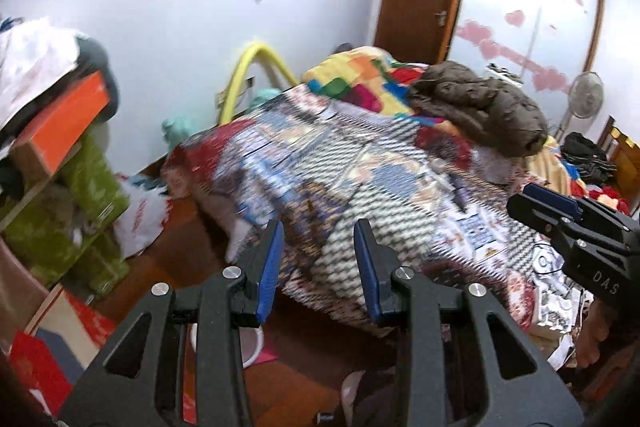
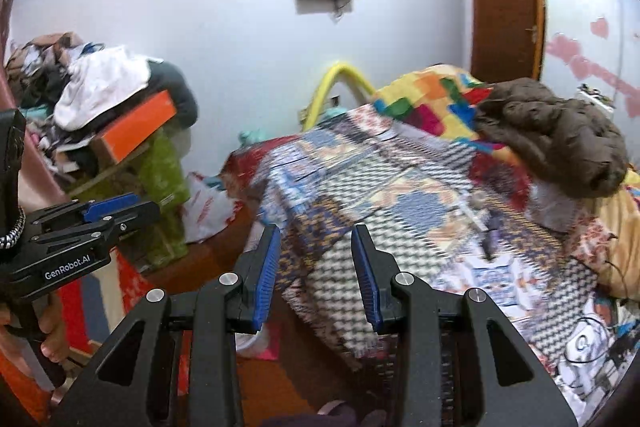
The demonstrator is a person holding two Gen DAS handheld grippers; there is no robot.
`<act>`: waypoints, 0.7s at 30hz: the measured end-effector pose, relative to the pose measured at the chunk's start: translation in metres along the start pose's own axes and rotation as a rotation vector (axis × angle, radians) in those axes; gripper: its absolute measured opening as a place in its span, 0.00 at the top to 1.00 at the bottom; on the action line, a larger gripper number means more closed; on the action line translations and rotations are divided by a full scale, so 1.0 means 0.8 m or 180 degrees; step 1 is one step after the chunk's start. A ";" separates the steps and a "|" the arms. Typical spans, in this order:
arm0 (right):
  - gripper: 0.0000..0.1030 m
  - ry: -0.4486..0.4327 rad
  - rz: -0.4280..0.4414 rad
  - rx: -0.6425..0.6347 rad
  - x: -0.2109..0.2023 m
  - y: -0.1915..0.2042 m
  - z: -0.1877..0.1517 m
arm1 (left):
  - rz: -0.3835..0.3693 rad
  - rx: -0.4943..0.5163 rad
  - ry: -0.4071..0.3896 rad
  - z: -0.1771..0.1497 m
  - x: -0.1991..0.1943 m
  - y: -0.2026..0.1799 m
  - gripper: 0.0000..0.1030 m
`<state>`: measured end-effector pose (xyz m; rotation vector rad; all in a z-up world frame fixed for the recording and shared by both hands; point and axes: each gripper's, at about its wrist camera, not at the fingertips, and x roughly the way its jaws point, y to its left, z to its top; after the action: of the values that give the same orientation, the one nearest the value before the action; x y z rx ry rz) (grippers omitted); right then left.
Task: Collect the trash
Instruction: 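Move both open grippers back over the items on the bed, then grasp the purple-and-black bottle with the right gripper while the left grasps the clear plastic bag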
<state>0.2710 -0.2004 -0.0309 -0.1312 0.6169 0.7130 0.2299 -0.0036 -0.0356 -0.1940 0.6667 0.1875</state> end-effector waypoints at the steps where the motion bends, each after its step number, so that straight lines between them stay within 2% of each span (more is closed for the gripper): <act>1: 0.67 -0.0009 -0.0029 0.0011 -0.003 -0.007 0.001 | -0.0040 0.0024 -0.0010 0.007 0.005 -0.012 0.66; 9: 0.67 -0.0029 -0.0409 0.0204 -0.011 -0.104 0.002 | -0.0345 0.0165 0.0040 0.040 0.066 -0.098 0.64; 21: 0.67 0.0262 -0.0775 0.0691 0.032 -0.254 -0.018 | -0.0662 0.0411 0.0472 0.066 0.225 -0.200 0.64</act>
<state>0.4109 -0.3443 -0.0758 -0.0334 0.7389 0.4037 0.4371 -0.1260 -0.0891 -0.1530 0.7981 -0.0704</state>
